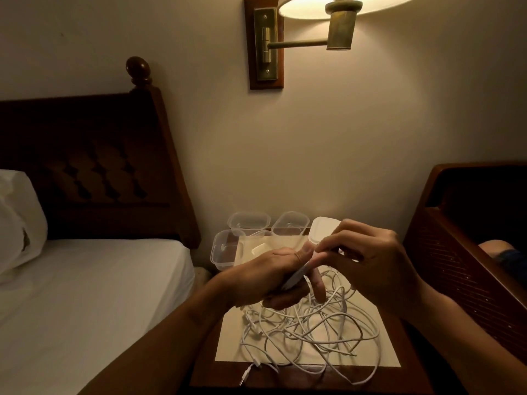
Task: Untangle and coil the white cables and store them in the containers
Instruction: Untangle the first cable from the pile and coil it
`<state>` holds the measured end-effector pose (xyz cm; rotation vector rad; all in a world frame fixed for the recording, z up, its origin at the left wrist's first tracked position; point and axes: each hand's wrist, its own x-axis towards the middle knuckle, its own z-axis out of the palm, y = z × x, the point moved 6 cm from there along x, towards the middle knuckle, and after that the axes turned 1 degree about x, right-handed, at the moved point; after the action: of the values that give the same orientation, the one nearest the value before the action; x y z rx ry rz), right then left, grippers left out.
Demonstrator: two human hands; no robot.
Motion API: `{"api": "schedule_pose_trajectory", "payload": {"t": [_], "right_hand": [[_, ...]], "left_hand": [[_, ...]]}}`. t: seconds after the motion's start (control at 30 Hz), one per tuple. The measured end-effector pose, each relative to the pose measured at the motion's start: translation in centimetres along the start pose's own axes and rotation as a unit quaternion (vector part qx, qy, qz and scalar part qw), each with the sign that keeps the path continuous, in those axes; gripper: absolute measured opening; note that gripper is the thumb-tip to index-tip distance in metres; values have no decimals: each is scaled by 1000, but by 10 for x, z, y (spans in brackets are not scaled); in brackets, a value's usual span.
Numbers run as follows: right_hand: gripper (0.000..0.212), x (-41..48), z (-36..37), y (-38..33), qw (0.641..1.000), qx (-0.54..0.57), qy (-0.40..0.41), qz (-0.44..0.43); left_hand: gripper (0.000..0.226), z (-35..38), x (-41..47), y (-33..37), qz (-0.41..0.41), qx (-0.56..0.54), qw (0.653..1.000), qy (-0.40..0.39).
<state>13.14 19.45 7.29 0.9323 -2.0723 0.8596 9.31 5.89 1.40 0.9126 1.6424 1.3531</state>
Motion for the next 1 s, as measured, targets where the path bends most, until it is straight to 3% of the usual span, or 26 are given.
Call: {"api": "schedule_pose_trajectory", "payload": {"t": [0.13,0.3,0.4,0.53,0.67,0.77,0.87,0.93,1.0], "right_hand": [[26,0,5,16,992,107,28,56],[24,-10,26,28,953,245,-20,178],[23,-18,36,26,921,309,-19,234],[19,-18,40,20,908,330,2,258],[15,-24,42,22,914,279,34,294],[14,-28,41,21,922,228,82,302],[12,-32,42,21,920,199,117,317],[12,-34,41,23,919,176,128,330],[12,-35,40,24,918,164,131,335]], "left_hand": [[69,10,-6,4,24,-157,984,-79],[58,11,-7,4,56,-291,944,-142],[58,8,-6,1,49,-337,929,-145],[57,0,-1,-4,39,-364,923,-115],[58,-9,6,-11,1,-323,946,-24],[56,-16,8,-13,-30,-230,962,141],[49,-22,7,-12,-4,-177,945,275],[46,-25,6,-10,15,-167,937,307],[48,-22,6,-7,19,-166,948,271]]}}
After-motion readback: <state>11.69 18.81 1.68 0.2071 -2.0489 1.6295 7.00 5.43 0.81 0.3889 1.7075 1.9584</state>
